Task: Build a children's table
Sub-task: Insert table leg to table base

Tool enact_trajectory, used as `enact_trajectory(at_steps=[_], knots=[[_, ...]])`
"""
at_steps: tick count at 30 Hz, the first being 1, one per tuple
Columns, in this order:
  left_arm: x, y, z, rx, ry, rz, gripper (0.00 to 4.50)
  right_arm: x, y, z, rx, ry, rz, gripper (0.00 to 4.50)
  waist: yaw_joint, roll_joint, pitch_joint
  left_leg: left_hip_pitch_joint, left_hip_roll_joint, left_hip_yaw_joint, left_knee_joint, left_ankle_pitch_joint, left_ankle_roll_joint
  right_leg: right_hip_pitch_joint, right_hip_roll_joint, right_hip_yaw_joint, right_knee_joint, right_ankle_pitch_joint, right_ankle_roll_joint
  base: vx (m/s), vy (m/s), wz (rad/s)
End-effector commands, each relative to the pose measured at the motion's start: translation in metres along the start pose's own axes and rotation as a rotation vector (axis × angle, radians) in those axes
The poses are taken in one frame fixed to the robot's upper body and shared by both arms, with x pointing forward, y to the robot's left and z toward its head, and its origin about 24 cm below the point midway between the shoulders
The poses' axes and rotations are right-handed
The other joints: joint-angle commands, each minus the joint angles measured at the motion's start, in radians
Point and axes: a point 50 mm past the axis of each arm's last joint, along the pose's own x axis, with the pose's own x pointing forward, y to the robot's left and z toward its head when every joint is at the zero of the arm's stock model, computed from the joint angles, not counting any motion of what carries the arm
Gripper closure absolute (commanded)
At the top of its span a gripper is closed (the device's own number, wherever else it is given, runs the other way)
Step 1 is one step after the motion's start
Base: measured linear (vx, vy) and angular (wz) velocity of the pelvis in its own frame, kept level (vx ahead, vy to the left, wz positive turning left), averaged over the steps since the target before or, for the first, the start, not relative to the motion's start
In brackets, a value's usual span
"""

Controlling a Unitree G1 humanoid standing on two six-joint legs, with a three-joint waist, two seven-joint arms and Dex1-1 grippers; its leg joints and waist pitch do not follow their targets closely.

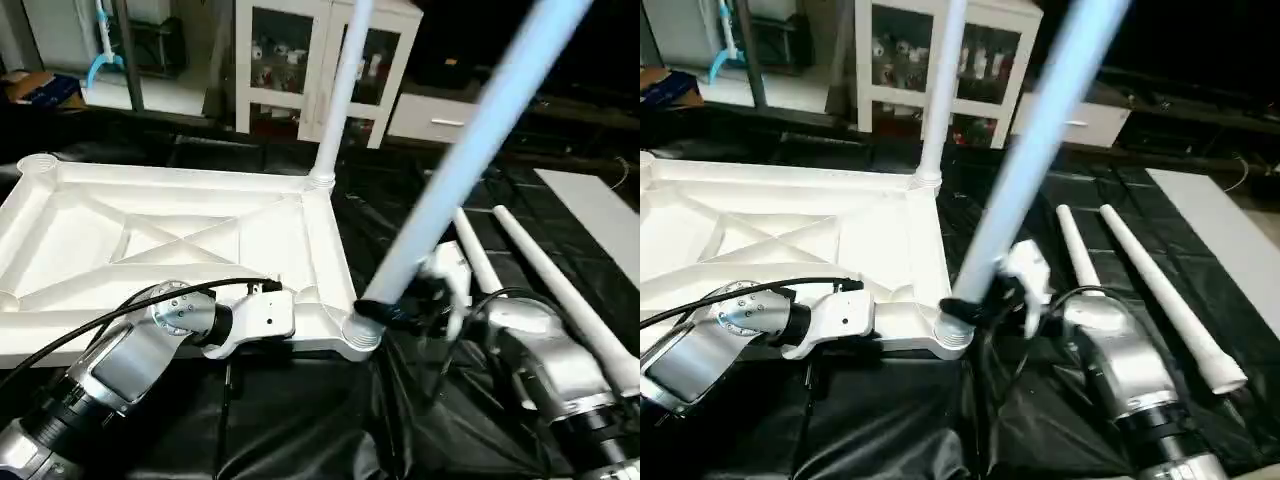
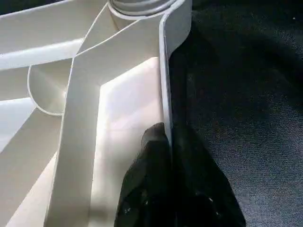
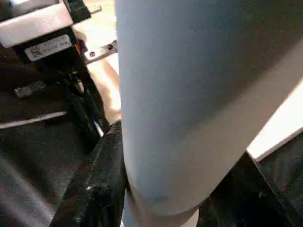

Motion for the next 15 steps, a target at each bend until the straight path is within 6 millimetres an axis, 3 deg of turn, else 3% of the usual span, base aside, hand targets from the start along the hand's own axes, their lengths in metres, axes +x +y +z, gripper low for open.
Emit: enact_trajectory(at_steps=[1,3,7,8,15], knots=[[-0.0019,-0.0002,0.0014,0.03,0.017,-0.004,4.5,-0.0132,0.0113,-0.0722,0.162,0.345,-0.054,2.62,-0.003,0.03,-0.005,-0.007,0.027,-0.024,-0.082,-0.476,-0.032,-0.006,-0.061,0.041,-0.114,-0.565,-0.073,0.0,0.0,0.0],[-0.002,-0.0007,0.001,0.03,0.018,-0.005,4.5,-0.0105,0.0087,-0.0699,0.172,0.33,-0.059,2.62,-0.011,0.031,-0.008,-0.006,0.028,-0.031,-0.084,-0.501,-0.03,-0.007,-0.061,0.039,-0.116,-0.558,-0.07,0.0,0.0,0.0],[-0.0013,-0.0011,0.0014,0.031,0.017,-0.004,4.5,-0.0085,0.0077,-0.0692,0.209,0.309,-0.059,2.62,-0.017,0.033,-0.011,-0.011,0.03,-0.031,-0.089,-0.489,-0.03,-0.002,-0.058,0.039,-0.107,-0.445,-0.11,0.0,0.0,0.0],[-0.001,-0.0013,0.0017,0.031,0.015,-0.002,4.5,-0.0092,0.0082,-0.0709,0.221,0.306,-0.065,2.62,-0.016,0.028,-0.011,-0.01,0.03,-0.029,-0.089,-0.484,-0.027,-0.002,-0.059,0.041,-0.106,-0.44,-0.114,0.0,0.0,0.0],[0.0004,-0.002,0.0046,0.053,-0.018,0.003,4.5,-0.0156,0.0063,-0.0717,0.326,0.214,-0.132,2.62,-0.013,0.031,-0.013,-0.006,0.03,-0.026,-0.088,-0.483,-0.022,-0.006,-0.06,0.044,-0.109,-0.437,-0.119,0.0,0.0,0.0]])
